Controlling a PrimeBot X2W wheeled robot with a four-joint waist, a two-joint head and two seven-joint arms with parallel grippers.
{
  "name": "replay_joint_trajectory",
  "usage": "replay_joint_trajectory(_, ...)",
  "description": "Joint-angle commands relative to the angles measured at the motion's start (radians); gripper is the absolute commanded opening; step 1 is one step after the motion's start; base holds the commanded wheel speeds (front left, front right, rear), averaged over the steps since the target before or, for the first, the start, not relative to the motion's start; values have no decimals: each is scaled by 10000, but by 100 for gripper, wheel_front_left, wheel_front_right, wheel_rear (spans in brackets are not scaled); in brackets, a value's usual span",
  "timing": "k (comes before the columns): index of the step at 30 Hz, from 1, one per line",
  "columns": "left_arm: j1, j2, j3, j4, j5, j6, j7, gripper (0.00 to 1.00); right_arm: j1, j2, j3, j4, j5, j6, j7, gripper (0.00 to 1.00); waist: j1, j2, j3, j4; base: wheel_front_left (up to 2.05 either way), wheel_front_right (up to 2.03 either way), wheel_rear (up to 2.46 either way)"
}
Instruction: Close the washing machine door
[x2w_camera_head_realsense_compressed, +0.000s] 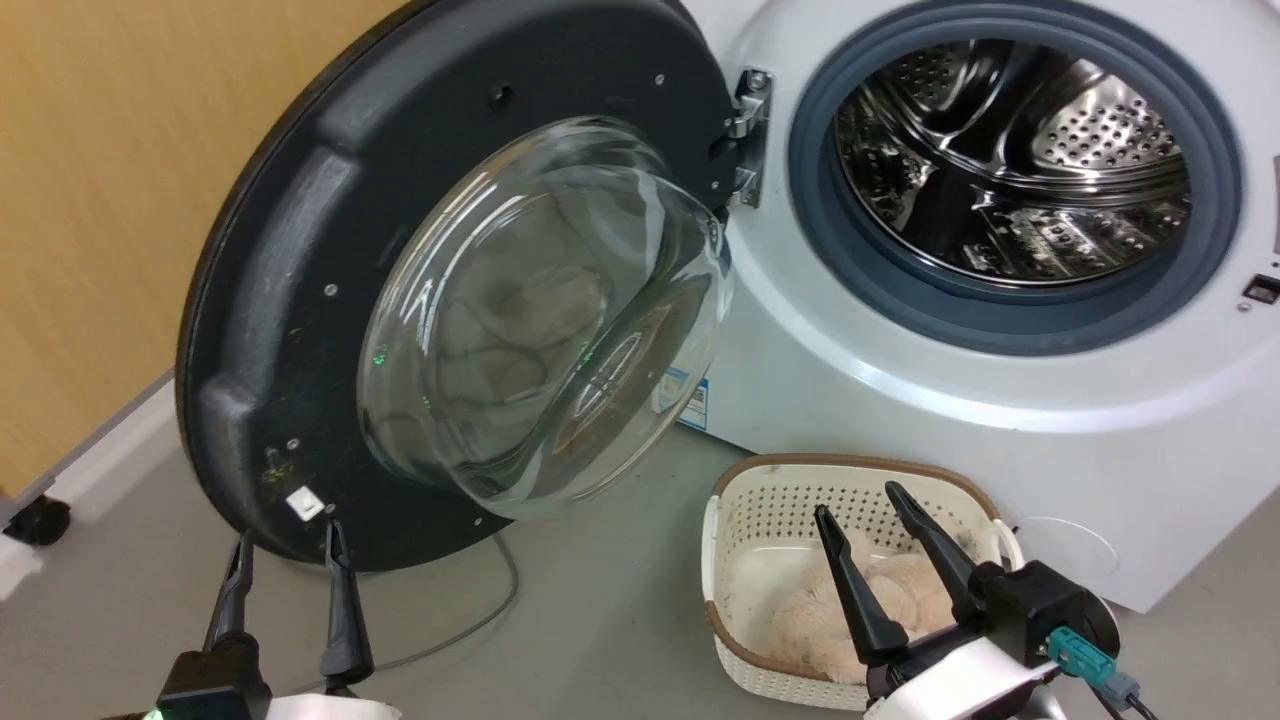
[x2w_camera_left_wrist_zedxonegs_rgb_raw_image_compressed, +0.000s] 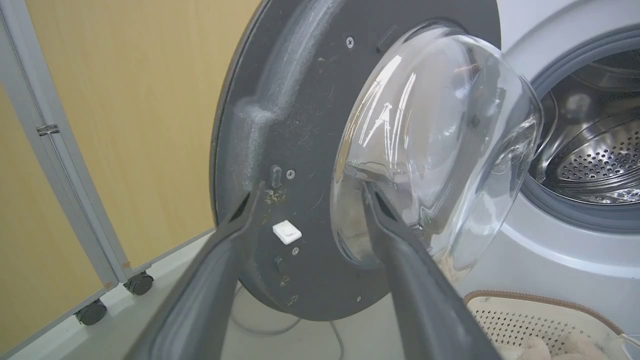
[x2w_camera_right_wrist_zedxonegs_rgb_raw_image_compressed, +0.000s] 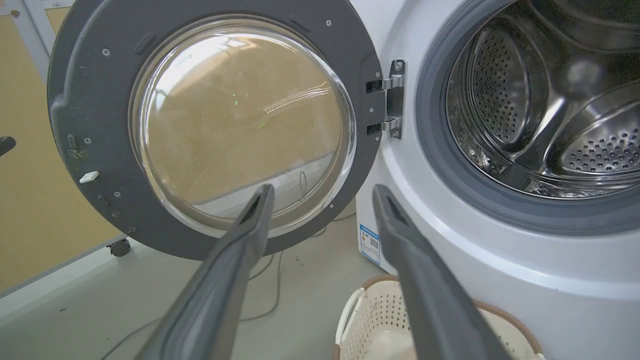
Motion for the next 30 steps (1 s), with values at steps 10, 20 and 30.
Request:
replay_joint_trajectory(10,157,14,406,-494,-145,7,-290,0,-152,-50,193,140,231,6,-280,100,0,0,126,501,0,0,0)
replay_joint_trajectory(20,-757,1023,1930,-938,-735,-706,-481,0,-209,-170,98,78,151,6,-471,100,0,0,637,903,0,0,0)
replay_joint_trajectory(30,-3451,3829,3251,1405,-1093,-1699,-481,0,-87,-230,-281,-160,-64,6,-467,100,0,0,1098,859,0,0,0)
